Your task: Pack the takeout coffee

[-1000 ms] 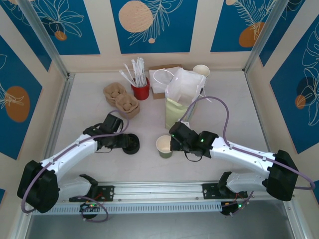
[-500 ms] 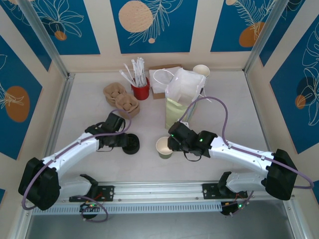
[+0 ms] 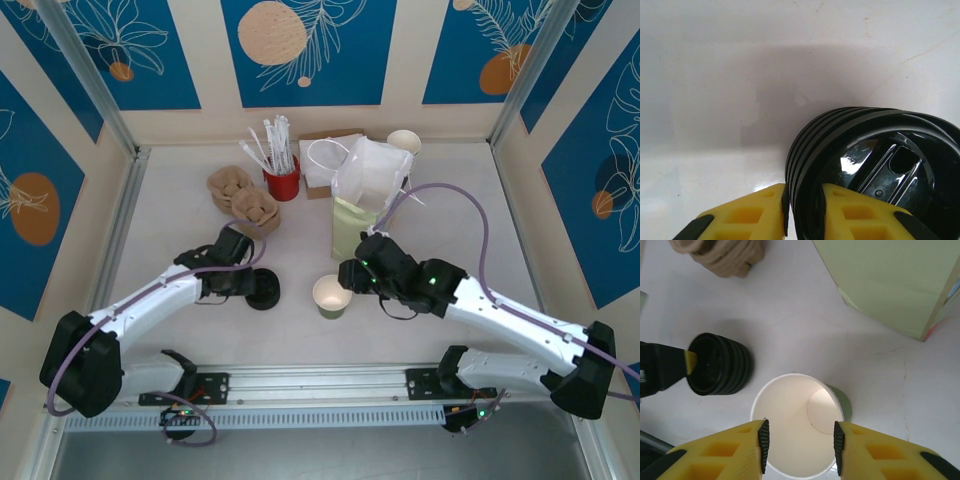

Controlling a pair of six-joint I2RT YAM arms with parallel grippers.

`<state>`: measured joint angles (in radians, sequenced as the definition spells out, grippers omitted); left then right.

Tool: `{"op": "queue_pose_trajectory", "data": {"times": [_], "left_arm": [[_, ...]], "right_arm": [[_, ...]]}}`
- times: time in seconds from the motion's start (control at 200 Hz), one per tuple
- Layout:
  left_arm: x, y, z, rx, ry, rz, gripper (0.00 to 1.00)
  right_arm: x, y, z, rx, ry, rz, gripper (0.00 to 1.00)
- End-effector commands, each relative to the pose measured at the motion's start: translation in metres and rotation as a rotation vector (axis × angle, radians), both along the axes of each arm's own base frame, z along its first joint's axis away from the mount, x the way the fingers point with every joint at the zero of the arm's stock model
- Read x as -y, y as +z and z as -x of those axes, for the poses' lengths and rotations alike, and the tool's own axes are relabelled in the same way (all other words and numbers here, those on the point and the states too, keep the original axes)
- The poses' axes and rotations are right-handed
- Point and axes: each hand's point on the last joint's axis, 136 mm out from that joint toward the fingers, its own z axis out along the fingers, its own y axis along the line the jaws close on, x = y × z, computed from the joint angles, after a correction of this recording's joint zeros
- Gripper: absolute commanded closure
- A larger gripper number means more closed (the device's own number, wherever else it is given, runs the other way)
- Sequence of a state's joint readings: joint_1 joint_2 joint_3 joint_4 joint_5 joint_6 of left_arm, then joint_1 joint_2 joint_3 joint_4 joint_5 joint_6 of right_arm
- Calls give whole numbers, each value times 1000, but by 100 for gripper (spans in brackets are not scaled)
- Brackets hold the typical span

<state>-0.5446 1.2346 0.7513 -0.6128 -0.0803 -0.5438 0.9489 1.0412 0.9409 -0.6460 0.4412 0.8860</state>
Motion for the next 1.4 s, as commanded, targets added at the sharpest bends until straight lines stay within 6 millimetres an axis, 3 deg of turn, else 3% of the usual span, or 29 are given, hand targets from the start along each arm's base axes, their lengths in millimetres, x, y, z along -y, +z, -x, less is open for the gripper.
{"op": "queue_pose_trajectory", "data": {"times": [0.0, 0.27, 0.555, 0.825, 1.045, 1.395], "left_arm": [[3, 7, -4, 13, -4, -9, 78], [3, 26, -5, 49, 6, -3, 83], [8, 86, 1, 143, -11, 15, 83], [35, 132, 12, 212, -81, 44, 85], [61, 146, 18, 236, -143, 60, 85], [82, 159, 18, 265, -187, 80, 85]], "right_arm": [[7, 18, 2, 23, 7, -5, 58], [-1, 32, 7, -21, 34, -105, 56], [-36, 58, 10, -85, 120, -220, 54], [-75, 69, 7, -120, 203, -222, 48], [-91, 68, 4, -127, 232, -197, 45], [-94, 55, 4, -145, 224, -164, 45]]}}
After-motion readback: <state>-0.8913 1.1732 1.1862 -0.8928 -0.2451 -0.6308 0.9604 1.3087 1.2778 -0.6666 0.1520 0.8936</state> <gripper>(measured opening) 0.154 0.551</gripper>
